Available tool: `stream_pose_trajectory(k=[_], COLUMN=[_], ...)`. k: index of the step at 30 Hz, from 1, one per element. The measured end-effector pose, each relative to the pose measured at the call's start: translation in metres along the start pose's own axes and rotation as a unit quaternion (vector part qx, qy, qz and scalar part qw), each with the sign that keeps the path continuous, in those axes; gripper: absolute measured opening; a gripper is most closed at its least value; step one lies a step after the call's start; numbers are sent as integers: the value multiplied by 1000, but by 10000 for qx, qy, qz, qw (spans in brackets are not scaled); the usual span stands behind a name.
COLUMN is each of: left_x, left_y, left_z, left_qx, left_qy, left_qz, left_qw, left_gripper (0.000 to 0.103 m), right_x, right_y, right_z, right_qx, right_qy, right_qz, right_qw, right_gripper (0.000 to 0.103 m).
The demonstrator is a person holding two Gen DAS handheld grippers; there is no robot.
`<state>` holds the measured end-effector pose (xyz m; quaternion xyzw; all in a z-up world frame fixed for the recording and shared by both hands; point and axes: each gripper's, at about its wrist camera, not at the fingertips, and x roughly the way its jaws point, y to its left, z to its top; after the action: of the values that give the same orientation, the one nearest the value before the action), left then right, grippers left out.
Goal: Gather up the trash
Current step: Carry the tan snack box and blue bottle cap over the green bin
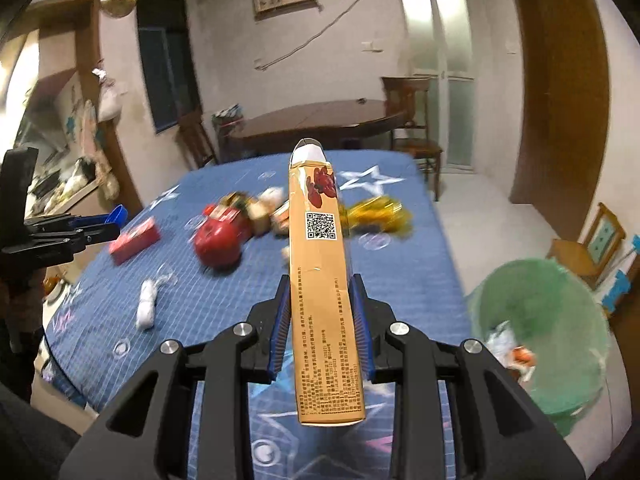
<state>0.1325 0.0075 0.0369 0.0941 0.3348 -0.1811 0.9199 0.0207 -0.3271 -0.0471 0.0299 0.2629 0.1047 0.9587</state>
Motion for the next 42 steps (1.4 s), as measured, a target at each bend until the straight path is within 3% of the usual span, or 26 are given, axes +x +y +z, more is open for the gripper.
stream_pose_trajectory(k=[6,12,24,30,42], left_x=[30,75,134,159,204], left_y=[-88,-180,-328,-374,-392], left_z=[68,110,141,140,119], left_qx=[457,923,1722,1960,2156], left_qy=[-123,-63,29,62,360], left_qz=[-325,-557,-1019,-1071,-1093], left_qw=[9984,9941,9798,9747,9697], left_gripper=[41,41,41,41,41], right_x=[-30,-52,-63,-55,-41], right_y=[-51,-106,-192,-216,-237], right_z=[30,48,43,32,20], right_qx=[347,757,1414,1579,1790], right_qy=[-110,92,545,716,900], right_qz=[-451,-892,-1768,-1924,-1892], right_qw=[9983,9931,9725,9659,9613], right_gripper=[28,28,28,28,28])
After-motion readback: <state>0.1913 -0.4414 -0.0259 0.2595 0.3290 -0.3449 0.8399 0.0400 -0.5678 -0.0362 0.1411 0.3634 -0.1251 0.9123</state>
